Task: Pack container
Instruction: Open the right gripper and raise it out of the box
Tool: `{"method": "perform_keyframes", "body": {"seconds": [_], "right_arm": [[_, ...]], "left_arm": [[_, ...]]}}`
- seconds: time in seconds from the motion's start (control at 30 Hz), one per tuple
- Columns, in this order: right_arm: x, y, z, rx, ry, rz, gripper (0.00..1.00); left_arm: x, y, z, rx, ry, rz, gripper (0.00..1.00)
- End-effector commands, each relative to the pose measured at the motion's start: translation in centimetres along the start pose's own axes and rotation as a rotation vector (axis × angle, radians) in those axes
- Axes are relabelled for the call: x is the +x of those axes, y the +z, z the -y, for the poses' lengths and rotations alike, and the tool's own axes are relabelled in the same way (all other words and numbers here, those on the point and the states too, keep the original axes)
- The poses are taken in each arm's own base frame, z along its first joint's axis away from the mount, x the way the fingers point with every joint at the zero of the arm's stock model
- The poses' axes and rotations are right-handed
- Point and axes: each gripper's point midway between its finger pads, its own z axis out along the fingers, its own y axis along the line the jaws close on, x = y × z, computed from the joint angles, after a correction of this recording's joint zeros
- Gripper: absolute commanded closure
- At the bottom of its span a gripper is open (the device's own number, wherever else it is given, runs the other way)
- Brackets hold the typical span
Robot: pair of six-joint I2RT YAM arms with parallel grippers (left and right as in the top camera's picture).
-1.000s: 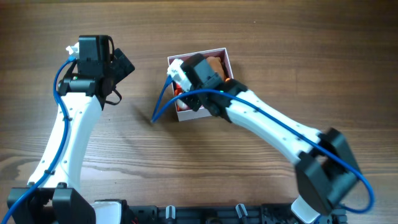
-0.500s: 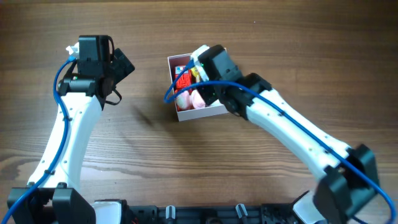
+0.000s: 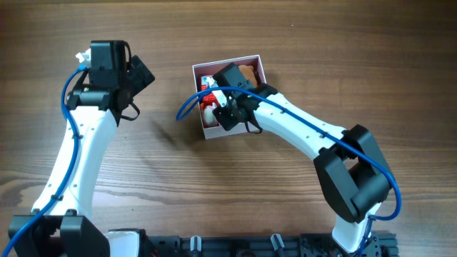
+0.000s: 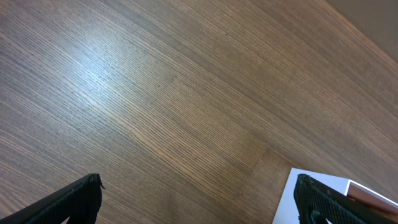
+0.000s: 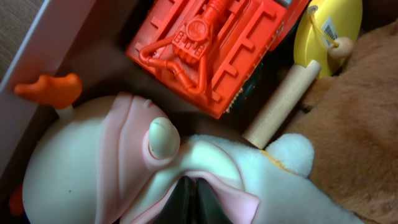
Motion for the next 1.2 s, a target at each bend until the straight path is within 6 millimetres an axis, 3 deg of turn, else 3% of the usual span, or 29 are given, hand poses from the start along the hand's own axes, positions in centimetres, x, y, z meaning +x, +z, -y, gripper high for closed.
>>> {"method": "perform_keyframes", "body": {"seconds": [0.0, 0.27, 0.3, 0.33, 0.4, 0.43, 0.47, 0.5, 0.53, 0.63, 1.17], "right_arm": [[2.1, 1.0, 0.7, 0.034, 0.015, -0.075, 0.96], [-2.5, -8.9, 3.3, 0.167, 0.067, 0.158, 0.92], [-3.0, -11.0, 5.5, 0.203, 0.161, 0.213, 0.86], [-3.0, -12.4, 7.5, 0.232, 0.237, 0.243, 0.86], [-2.6, -14.3, 10.7, 0.266, 0.356, 0.282, 0.66], [-1.7, -15.9, 13.7, 0.299, 0.457, 0.305, 0.49], [-0.8, -16.9, 15.7, 0.328, 0.506, 0.31, 0.21], [0.4, -17.6, 17.8, 0.36, 0.547, 0.302, 0.01], [1.4, -17.9, 19.3, 0.381, 0.583, 0.287, 0.01], [3.0, -18.3, 21.2, 0.409, 0.634, 0.266, 0.0], [3.1, -18.3, 21.3, 0.411, 0.638, 0.266, 0.0]], "left_arm": [[-0.3, -0.3, 0.1, 0.009, -0.016, 0.007, 0.0], [-0.3, -0.3, 0.1, 0.009, -0.016, 0.007, 0.0], [-0.3, -0.3, 0.1, 0.009, -0.016, 0.007, 0.0], [-0.3, -0.3, 0.1, 0.009, -0.016, 0.007, 0.0], [-0.3, -0.3, 0.1, 0.009, -0.016, 0.007, 0.0], [-0.3, -0.3, 0.1, 0.009, -0.016, 0.007, 0.01], [-0.3, -0.3, 0.1, 0.009, -0.016, 0.007, 0.0], [-0.3, -0.3, 0.1, 0.009, -0.016, 0.007, 0.0], [-0.3, -0.3, 0.1, 0.009, -0.016, 0.007, 0.0], [-0.3, -0.3, 0.1, 0.009, -0.016, 0.007, 0.0], [-0.3, -0.3, 0.1, 0.009, -0.016, 0.007, 0.0]]}}
